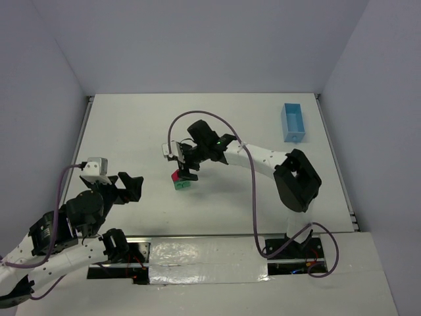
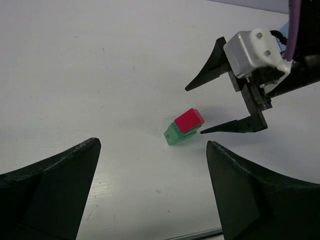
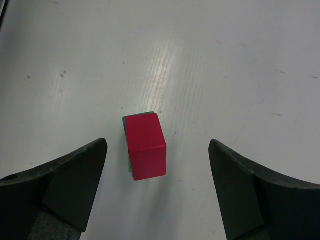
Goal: Build the wood block tower
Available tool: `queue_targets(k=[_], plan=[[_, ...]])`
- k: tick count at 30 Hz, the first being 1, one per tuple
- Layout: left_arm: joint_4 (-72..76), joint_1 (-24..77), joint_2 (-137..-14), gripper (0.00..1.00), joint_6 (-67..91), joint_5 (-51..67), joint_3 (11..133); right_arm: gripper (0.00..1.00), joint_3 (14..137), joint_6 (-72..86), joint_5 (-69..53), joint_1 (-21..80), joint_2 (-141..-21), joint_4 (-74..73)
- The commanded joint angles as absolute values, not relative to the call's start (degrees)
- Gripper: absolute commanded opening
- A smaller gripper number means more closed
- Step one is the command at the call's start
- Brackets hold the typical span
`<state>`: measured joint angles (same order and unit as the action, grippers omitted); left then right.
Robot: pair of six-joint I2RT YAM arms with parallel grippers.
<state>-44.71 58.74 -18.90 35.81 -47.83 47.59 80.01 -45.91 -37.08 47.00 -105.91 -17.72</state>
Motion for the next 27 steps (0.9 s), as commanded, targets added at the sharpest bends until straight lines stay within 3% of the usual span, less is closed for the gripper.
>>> queue_targets(k=[1,7,21,27], plan=[[-42.01,58.71,-18.89,0.99,34.01,-47.73,47.55,0.89,83.76,-49.92,-38.41,47.37,-108.1,-19.6],[-42.01,58.71,-18.55,1.0,33.84,-47.55,47.55,0.87,87.36,-50.98,-40.78,47.37,-112.06,-22.32],[-41.75,58.71,-17.58,1.0,33.57,-47.46,47.37,0.81,82.44,-49.48,-41.84,47.37,-110.39,-18.46],[-41.84,58.71,-17.58,1.0,33.75,-47.55,47.37,0.73,82.27,-49.22,-42.1,47.55,-110.39,-18.11]])
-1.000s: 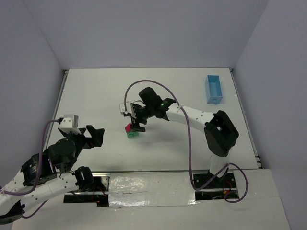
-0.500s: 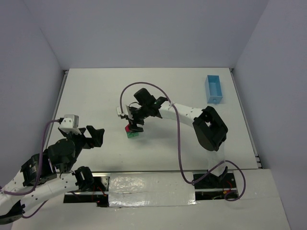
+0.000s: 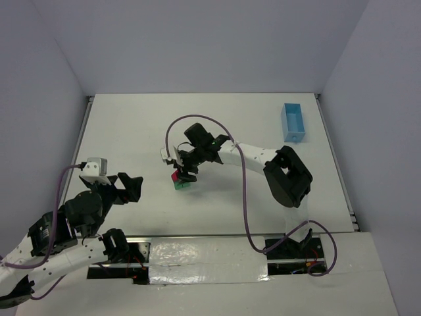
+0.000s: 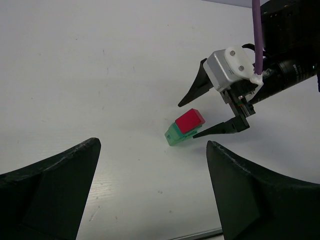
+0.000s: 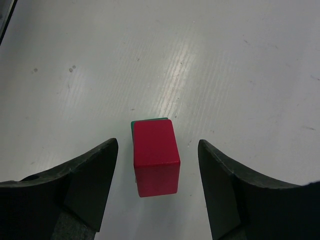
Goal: Build the wood block tower
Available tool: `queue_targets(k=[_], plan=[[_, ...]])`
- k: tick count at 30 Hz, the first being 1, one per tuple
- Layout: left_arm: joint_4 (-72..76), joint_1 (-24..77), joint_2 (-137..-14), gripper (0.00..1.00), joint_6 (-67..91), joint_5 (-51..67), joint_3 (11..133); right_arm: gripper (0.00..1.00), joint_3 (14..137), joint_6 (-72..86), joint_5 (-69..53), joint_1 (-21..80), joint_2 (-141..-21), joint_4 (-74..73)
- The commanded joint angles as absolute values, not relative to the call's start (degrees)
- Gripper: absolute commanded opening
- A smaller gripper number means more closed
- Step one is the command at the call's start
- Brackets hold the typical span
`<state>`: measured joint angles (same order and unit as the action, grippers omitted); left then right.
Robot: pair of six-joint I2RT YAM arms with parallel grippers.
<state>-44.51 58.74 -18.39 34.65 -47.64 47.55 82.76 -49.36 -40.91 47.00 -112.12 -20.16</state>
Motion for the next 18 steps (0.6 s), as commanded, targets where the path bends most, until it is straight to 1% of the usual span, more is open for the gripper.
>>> queue_targets(k=[1,8,18], plan=[[-41.92,58.71,-17.67,1.0,33.75,-47.55,47.37,0.72,82.27,-49.13,-42.19,47.46,-110.39,-18.02],[-41.92,58.62,-17.49,1.0,33.75,-47.64,47.46,0.7,82.27,-49.48,-42.1,47.55,-110.65,-18.46],[-41.92,58.71,-17.14,1.0,33.84,-47.64,47.37,0.69,82.44,-49.57,-41.92,47.64,-111.18,-18.81]])
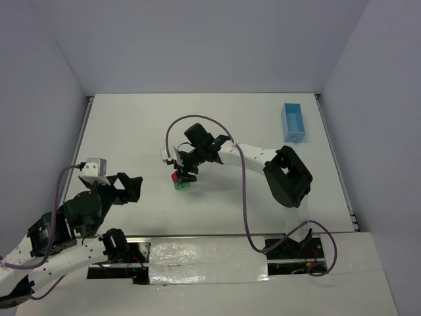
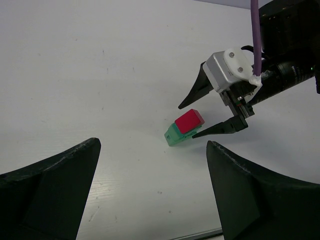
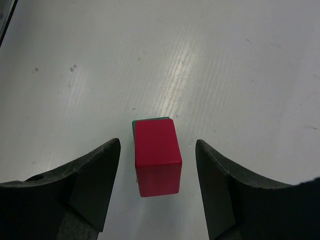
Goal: Build the wood block tower
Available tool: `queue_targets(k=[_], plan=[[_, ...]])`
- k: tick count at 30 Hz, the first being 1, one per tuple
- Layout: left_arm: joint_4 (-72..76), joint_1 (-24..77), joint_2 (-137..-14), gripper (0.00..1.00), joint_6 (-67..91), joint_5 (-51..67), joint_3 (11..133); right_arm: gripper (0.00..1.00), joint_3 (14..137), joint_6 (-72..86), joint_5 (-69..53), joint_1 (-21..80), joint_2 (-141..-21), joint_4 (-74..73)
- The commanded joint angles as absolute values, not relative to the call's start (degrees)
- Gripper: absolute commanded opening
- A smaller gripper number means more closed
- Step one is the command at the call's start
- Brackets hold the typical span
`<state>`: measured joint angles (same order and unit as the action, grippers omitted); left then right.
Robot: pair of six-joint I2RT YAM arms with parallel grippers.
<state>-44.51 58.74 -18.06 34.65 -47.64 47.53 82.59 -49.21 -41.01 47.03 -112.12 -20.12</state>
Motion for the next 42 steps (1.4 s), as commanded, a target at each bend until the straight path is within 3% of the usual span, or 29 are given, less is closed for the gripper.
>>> queue_targets(k=[1,31,42], plan=[[-41.92,58.71,-17.14,0.99,33.75,-47.64,47.37,0.69,82.35,-49.57,-41.66,47.72,-111.18,-18.72],[-42.01,58.71,-16.7,1.0,33.84,-47.64,47.37,0.66,83.41,-49.57,-39.29,48.43,-112.68,-19.6],[-42.01,58.71,-16.44,1.0,33.84,-47.64,47.37,0.58,83.06,-49.66,-39.37,48.43,-112.5,-19.34]])
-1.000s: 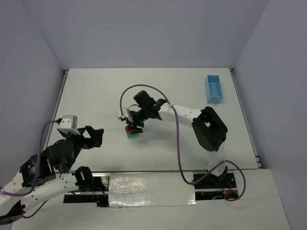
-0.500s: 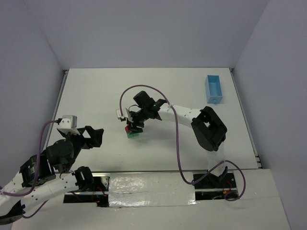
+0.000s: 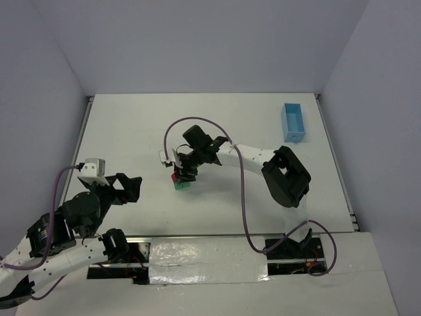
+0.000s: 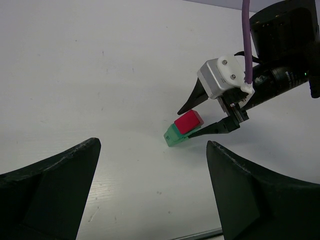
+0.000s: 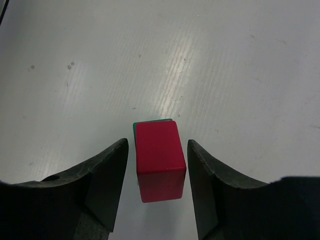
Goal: Build the wood block tower
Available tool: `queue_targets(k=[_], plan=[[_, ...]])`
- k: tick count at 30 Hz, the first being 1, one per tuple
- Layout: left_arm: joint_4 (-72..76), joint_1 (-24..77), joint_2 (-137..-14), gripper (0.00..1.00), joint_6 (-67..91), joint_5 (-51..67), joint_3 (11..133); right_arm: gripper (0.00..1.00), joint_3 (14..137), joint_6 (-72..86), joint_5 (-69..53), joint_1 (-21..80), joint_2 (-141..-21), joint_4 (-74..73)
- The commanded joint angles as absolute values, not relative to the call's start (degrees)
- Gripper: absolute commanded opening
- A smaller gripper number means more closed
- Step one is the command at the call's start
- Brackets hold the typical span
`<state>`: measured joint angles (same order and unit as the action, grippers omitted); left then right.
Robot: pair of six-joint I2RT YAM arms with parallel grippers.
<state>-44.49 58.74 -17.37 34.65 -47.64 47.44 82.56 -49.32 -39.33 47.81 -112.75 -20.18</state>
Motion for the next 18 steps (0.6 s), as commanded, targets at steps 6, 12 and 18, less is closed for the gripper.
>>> queue_targets(k=[6,12,18], plan=[[-41.92,58.71,-16.26,1.0,33.84,-47.64,47.37,0.56,82.0,-49.31,-39.46,48.43,-111.97,-18.29],[-41.92,58.71,-16.35,1.0,33.75,-47.64,47.37,0.52,80.95,-49.22,-39.2,48.43,-111.01,-17.49],[-41.92,58.71,-16.35,1.0,33.84,-47.64,47.37,0.53,80.07,-48.78,-38.67,48.43,-110.3,-16.35]])
